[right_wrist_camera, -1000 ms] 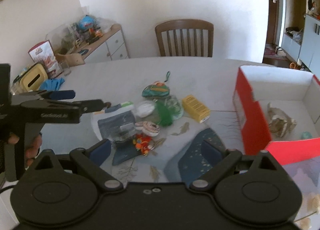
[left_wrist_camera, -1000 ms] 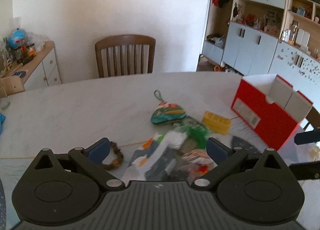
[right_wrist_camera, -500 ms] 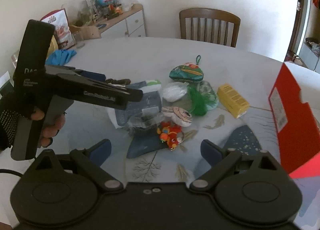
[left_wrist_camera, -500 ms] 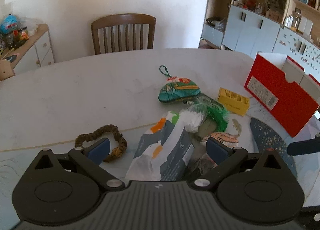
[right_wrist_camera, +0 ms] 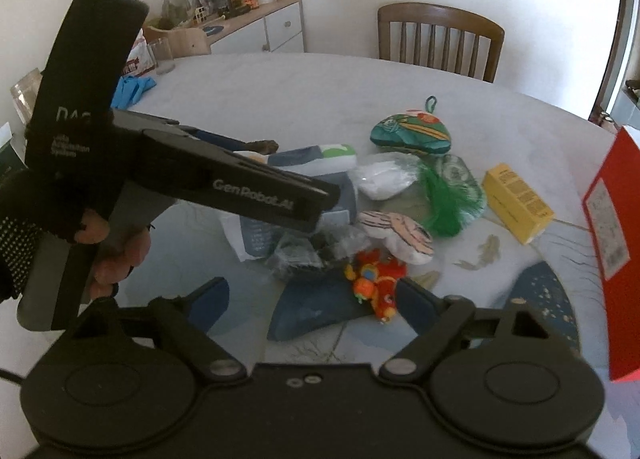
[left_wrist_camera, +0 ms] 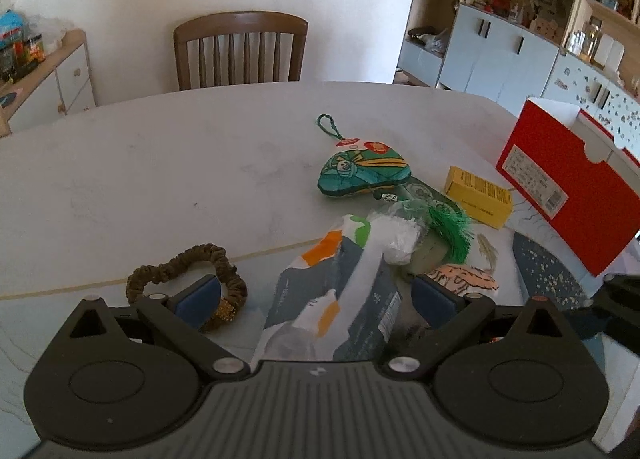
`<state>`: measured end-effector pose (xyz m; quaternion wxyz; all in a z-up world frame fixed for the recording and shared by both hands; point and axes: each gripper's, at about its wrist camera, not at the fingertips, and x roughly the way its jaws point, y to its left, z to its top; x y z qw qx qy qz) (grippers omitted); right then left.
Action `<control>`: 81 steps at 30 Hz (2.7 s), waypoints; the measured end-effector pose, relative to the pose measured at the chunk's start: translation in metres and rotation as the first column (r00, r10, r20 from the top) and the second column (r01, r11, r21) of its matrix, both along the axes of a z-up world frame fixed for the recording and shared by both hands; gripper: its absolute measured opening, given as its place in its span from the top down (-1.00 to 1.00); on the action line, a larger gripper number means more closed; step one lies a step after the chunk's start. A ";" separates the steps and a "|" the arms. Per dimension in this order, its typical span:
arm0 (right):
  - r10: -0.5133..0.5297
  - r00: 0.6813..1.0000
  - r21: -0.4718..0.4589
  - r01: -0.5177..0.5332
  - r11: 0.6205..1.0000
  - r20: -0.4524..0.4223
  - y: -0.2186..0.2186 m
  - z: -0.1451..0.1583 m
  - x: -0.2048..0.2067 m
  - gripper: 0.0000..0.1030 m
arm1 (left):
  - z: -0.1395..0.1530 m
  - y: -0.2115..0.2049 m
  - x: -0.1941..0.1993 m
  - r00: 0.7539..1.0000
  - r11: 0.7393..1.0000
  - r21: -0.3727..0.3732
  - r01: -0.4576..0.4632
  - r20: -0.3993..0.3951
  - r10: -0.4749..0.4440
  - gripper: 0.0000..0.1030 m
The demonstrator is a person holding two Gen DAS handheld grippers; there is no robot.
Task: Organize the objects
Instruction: 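Grasp the white-green plastic bag with the left gripper while the right grasps the clear bag, then carry the white-green bag and clear bag of dark items into the red box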
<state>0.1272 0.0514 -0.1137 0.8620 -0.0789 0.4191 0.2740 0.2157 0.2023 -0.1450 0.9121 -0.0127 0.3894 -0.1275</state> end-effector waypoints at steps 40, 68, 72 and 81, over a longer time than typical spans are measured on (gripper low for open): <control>-0.025 0.999 0.040 0.023 0.999 0.042 0.001 0.012 0.001 0.50 | 0.023 0.004 -0.036 0.998 0.994 -0.093 -0.052 -0.023 0.050 0.39; -0.106 0.984 0.138 0.087 0.987 0.140 -0.151 0.115 -0.016 0.49 | 0.125 -0.128 -0.066 0.998 0.992 -0.117 0.044 0.060 -0.037 0.39; -0.143 0.977 0.142 0.121 0.983 0.157 -0.187 0.123 -0.012 0.49 | 0.131 -0.159 -0.062 0.996 0.990 -0.116 0.075 0.064 -0.068 0.39; -0.226 0.961 0.128 0.206 0.970 0.160 -0.266 0.125 -0.001 0.49 | 0.134 -0.237 -0.051 0.987 0.985 -0.089 0.148 0.068 -0.142 0.39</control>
